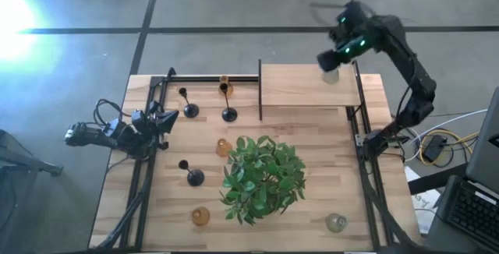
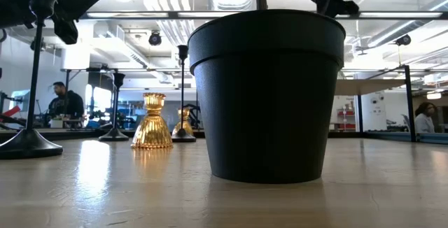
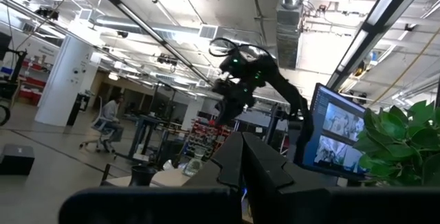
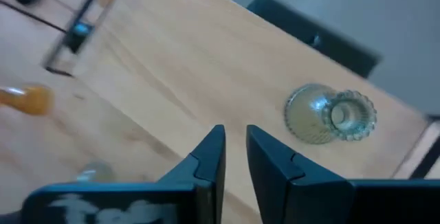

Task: Pick & Place candle stick holders
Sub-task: Put the middle transparent glass candle holder on the shelf

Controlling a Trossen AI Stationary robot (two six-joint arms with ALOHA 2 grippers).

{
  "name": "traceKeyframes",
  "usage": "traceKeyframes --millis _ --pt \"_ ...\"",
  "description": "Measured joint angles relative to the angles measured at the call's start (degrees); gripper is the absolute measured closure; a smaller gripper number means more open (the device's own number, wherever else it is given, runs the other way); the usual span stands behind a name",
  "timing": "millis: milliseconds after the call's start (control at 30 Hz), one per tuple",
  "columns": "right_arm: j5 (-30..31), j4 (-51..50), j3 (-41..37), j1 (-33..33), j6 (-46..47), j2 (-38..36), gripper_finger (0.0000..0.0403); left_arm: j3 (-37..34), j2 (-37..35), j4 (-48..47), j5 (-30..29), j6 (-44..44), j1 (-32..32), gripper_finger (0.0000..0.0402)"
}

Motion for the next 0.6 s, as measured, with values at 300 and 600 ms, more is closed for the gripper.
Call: traceKeyframes --millis 300,600 --pt "12.2 36.8 -30.6 14.3 7.1 -13.7 0.0385 0.0 0.0 0.0 -0.3 0.1 0.0 0.039" --pt "25.3 65.4 -60.4 18.6 13.3 -26.7 0.0394 0.0 0.0 0.0 -2.3 0.7 0.0 0.039"
